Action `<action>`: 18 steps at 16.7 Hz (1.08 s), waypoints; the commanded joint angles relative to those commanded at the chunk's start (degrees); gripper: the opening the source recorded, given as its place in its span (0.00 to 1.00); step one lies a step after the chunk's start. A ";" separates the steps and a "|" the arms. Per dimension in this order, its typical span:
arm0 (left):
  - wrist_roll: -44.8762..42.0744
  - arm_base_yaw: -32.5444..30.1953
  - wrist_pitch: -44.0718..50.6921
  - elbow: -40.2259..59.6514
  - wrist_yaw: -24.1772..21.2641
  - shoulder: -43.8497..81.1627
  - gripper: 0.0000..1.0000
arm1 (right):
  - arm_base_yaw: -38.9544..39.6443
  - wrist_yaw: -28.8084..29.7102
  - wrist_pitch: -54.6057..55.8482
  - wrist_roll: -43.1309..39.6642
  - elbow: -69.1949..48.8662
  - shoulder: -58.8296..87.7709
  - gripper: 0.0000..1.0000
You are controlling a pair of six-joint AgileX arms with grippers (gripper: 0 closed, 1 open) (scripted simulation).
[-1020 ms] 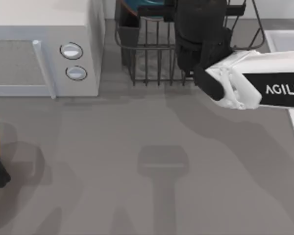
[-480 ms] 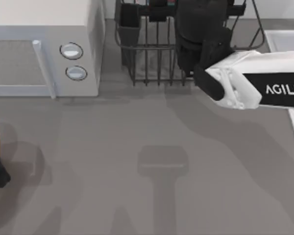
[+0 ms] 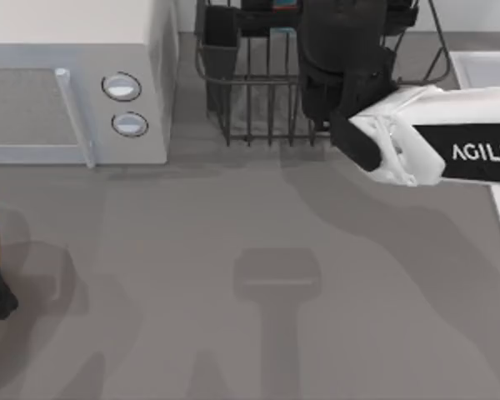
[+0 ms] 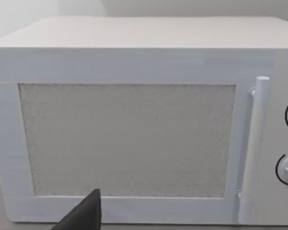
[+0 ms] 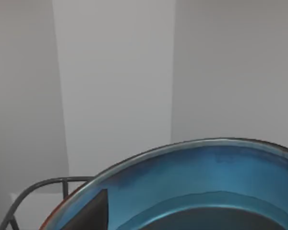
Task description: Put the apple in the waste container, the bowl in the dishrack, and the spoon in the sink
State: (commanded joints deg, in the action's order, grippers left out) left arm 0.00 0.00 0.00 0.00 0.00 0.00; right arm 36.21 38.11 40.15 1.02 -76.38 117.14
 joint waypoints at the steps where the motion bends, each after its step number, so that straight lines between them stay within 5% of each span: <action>1: 0.00 0.00 0.00 0.00 0.00 0.00 1.00 | 0.12 0.01 -0.01 0.00 -0.01 -0.02 1.00; 7: 0.00 0.00 0.00 0.00 0.00 0.00 1.00 | -3.21 -2.87 -0.43 -0.99 4.69 -7.66 1.00; 18: 0.00 0.00 0.00 0.00 0.00 0.00 1.00 | -17.89 -16.09 -9.75 -2.04 30.77 -49.20 1.00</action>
State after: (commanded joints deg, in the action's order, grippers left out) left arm 0.00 0.00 0.00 0.00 0.00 0.00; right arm 18.32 22.02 30.40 -1.02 -45.61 67.95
